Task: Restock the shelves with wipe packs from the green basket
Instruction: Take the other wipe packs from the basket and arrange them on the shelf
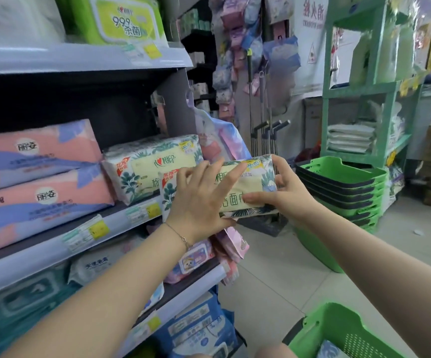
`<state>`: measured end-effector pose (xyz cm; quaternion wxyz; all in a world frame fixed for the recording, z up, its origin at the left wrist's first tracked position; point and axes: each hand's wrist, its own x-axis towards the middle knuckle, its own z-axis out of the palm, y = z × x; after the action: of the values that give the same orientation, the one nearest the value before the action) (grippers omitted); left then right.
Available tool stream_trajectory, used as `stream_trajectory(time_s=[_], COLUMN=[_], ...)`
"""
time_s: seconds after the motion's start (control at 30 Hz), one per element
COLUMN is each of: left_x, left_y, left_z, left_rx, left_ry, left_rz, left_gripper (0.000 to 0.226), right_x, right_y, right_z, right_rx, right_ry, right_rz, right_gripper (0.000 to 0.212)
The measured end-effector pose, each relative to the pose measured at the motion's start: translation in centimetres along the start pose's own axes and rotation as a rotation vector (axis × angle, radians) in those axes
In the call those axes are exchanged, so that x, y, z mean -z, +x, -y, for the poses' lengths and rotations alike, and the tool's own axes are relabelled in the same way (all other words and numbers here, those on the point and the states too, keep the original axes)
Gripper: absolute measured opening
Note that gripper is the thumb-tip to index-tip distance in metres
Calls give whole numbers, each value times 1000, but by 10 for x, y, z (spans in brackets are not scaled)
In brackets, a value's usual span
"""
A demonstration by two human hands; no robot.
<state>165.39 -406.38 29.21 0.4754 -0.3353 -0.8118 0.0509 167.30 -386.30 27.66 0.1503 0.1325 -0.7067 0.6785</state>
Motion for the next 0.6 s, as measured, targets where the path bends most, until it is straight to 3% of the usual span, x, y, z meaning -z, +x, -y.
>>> stream_trajectory(time_s=[0.13, 0.3, 0.37, 0.5, 0.6], left_x=[25, 58, 64, 67, 58], left_y=[13, 12, 11, 16, 19], left_z=[29, 82, 104, 137, 158], left_rx=[28, 289, 364, 345, 412], left_ry=[139, 211, 159, -82, -251], left_rz=[-39, -165, -207, -267, -253], left_gripper=[102, 97, 92, 84, 80], right_x=[-20, -42, -50, -75, -94], right_y=[10, 39, 57, 95, 120], right_z=[25, 54, 62, 66, 64], right_rx=[131, 295, 338, 376, 363], right_ry=[26, 72, 98, 147, 26], right_rz=[-14, -40, -31, 38, 10], right_gripper=[78, 89, 91, 89, 94])
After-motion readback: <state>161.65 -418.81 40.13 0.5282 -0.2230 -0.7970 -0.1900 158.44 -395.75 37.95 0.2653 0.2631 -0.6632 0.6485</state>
